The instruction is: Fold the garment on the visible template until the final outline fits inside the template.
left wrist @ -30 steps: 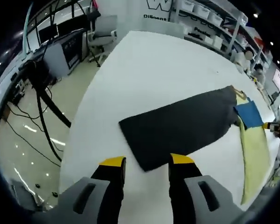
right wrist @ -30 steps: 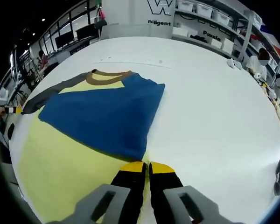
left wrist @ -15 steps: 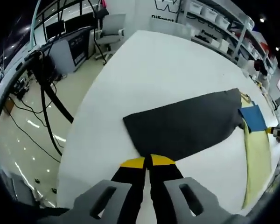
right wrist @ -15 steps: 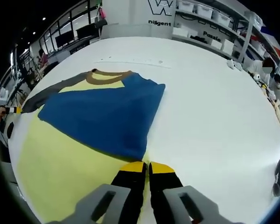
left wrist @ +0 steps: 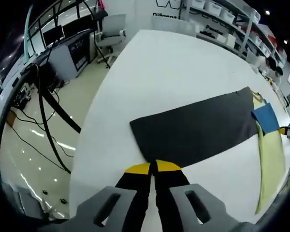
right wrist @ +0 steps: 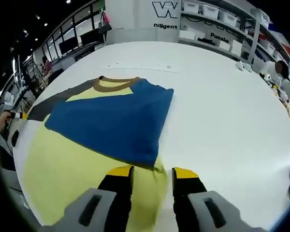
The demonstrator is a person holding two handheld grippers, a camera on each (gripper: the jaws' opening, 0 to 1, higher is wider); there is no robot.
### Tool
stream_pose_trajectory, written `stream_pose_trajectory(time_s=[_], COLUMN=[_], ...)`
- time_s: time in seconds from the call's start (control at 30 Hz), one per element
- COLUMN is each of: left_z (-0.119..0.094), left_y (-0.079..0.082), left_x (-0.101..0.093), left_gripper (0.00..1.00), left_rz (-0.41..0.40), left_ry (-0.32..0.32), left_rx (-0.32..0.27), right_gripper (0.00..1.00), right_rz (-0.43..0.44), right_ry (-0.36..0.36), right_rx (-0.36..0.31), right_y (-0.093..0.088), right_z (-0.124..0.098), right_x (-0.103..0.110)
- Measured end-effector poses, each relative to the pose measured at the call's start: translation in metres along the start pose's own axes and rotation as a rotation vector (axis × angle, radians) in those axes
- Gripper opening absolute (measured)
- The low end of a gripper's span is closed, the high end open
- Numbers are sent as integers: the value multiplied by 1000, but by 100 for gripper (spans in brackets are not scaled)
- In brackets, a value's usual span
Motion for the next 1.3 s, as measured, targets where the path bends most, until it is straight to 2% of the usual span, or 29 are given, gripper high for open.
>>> stream_pose_trajectory(time_s=[0.07, 0.2, 0.27, 0.4, 0.6, 0.87, 1.03, 1.3], left_z=[-3, -8, -14, -23, -37, -51, -55, -58], left_y=[0, 2, 4, 12, 28, 50, 59, 71], left_x=[1, 1, 0, -5, -17, -41, -61, -103], left_gripper=[6, 6, 6, 5, 5, 5, 5, 5], left_rz=[-7, -28, -44, -2, 46, 84, 105, 141], left_ry=[2, 0, -1, 1, -16, -59, -108, -177], left_rx=[-9, -23, -32, -74, -124, -199, -236, -269], right_gripper=[35, 47, 51, 62, 74, 86, 87, 90], right_rz=[12, 48, 36, 1, 6, -26, -36, -60], right_ry=[16, 65, 67, 82, 124, 166, 169, 203], right_rx=[-43, -103, -109, -138, -145, -138, -140, -146], right_y=[1, 4, 4, 6, 3, -3, -6, -6], right_z=[-7, -21, -28, -37, -47, -59, -65, -81], right_x=[2, 8, 12, 17, 28, 43, 44, 52])
Point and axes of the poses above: the point that each gripper's makers call its tool centre point, and the gripper's own axes: z roughly forward along the fingers, x roughly to its left, y roughly out of its top, the point moved 8 cm from there along -z, roughly backward along the fingers, and after that the axes turned 7 degrees about y, right-handed, at the moved point
